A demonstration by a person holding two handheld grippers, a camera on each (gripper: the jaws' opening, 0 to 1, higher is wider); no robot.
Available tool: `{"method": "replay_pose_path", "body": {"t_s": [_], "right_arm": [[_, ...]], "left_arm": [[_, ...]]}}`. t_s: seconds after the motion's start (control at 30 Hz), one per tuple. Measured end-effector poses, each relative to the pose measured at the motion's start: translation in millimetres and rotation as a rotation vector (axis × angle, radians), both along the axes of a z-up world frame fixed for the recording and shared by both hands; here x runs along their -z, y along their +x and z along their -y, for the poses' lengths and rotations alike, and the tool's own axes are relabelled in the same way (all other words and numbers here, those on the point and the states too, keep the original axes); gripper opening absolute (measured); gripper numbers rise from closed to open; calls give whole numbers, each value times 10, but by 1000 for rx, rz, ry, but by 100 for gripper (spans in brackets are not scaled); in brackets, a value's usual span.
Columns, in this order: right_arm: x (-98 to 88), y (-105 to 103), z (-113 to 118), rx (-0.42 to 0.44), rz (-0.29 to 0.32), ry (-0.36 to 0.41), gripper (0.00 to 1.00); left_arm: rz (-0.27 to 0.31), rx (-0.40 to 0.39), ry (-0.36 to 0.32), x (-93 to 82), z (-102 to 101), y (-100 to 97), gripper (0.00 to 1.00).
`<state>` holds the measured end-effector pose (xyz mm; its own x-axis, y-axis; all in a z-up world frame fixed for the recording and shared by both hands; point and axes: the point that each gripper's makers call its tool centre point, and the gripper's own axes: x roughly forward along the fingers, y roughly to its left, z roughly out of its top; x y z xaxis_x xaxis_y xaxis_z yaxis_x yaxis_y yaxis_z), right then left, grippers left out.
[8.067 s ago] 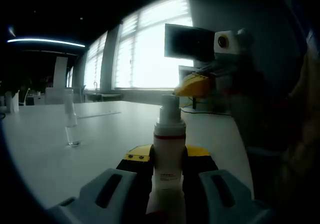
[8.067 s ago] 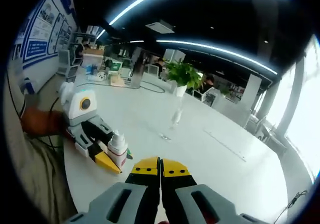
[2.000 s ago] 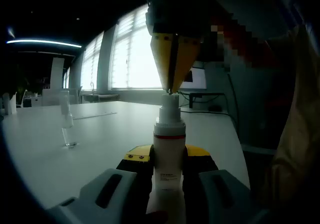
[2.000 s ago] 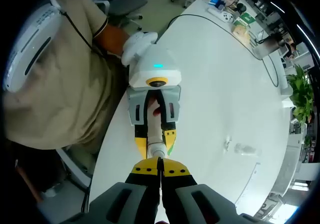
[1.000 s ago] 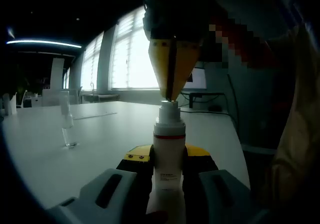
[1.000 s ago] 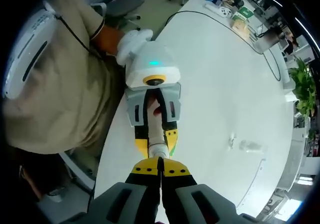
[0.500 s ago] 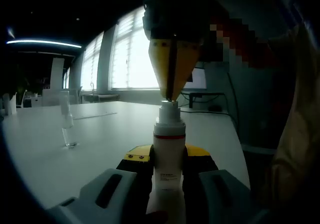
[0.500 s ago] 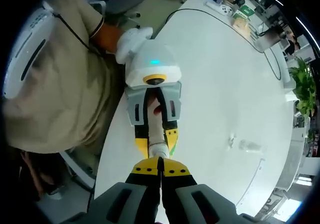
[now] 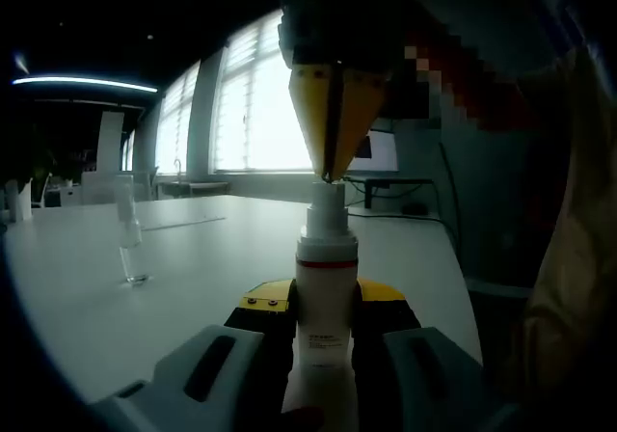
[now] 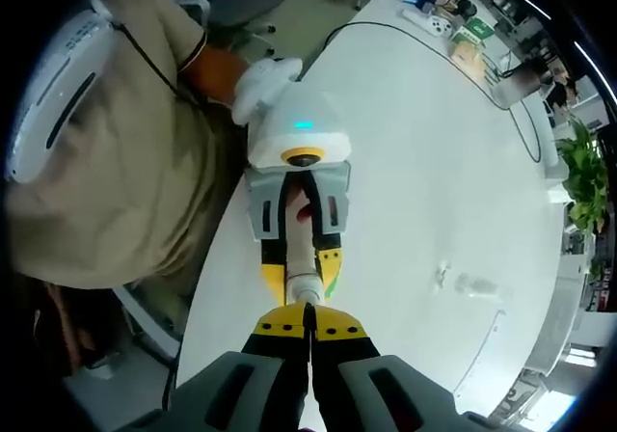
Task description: Clamp pump bottle remove cover press pump head put on cover
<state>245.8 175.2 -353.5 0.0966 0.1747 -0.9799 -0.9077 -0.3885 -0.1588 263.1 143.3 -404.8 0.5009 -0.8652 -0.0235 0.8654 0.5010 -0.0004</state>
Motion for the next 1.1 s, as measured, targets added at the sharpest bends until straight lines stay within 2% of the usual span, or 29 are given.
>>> {"method": "replay_pose_path", "body": {"t_s": [1.1], "right_arm": [[5, -5, -6, 4, 0, -4, 0]], "left_arm": [[-1, -4, -1, 13, -44, 43, 13]]}}
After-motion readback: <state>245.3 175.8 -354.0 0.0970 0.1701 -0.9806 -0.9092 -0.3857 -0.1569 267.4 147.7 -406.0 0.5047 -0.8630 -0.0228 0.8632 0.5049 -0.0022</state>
